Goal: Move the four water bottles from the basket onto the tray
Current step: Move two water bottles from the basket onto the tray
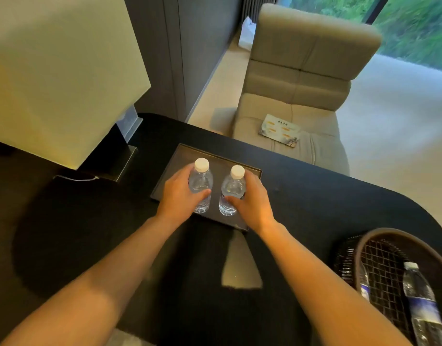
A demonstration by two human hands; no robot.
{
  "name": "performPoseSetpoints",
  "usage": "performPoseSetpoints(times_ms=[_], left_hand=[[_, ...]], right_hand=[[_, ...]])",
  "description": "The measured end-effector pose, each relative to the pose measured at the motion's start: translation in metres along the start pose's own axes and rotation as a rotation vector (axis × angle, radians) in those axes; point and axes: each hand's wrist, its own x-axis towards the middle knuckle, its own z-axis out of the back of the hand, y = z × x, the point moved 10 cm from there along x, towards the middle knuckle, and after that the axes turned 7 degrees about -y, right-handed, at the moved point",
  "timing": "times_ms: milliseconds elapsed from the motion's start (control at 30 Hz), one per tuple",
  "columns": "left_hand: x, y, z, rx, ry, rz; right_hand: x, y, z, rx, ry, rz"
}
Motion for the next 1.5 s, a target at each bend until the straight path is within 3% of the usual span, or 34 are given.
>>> performPoseSetpoints(times_ms=[367, 700, 1500], left_hand=[[0.103, 0.062, -0.007, -0.028, 0.041, 0.024], [0.159, 0.060, -0.010, -0.017, 0.063, -0.096], [0.196, 0.058, -0.016, -0.006, 0.114, -0.172]], right_hand=[[0.080, 0.019, -0.075, 0.037, 0.008, -0.020], [0.134, 0.038, -0.098, 0.073, -0.051, 0.000], [0.159, 0.048, -0.100, 0.067, -0.096, 0.014]])
